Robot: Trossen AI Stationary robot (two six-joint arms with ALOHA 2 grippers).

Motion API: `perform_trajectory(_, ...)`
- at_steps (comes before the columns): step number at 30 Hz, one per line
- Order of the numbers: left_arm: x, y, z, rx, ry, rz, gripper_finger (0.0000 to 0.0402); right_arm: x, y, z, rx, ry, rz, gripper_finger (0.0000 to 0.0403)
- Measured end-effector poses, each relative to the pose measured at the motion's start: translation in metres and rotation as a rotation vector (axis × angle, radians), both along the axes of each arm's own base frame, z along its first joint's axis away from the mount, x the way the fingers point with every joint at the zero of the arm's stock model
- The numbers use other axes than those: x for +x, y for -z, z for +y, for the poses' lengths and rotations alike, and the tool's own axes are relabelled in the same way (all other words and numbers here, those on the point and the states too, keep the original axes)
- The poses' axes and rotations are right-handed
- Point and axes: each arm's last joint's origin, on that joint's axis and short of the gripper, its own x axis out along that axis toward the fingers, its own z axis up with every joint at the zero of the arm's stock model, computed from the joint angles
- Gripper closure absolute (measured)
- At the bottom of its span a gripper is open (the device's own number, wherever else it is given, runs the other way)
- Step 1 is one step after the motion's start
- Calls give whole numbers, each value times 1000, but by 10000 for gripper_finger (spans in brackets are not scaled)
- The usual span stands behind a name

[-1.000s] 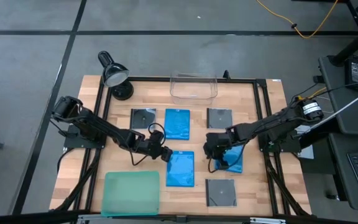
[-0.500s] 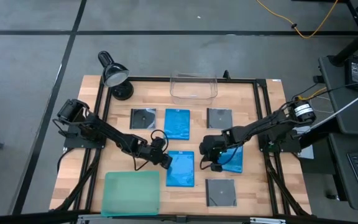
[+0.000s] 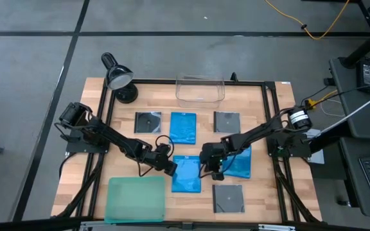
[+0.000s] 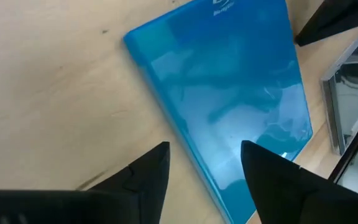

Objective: Pick & place jewel cases by type
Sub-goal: Put the bottom left blue CD case into the blue bin

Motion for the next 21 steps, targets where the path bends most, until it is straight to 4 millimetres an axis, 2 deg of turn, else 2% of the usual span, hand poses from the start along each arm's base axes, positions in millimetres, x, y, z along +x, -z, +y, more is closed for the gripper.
perform_trajectory(7, 1, 3, 6, -3, -26, 23, 196, 2, 0, 0, -11, -21, -15, 391)
perform_trajectory(13, 8, 17, 7, -40, -8, 39, 196, 2, 0, 0, -14, -23, -15, 391)
perform_trajectory(21, 26, 28, 4, -113, 2, -91, 196, 2, 0, 0, -22, -42, -13, 391)
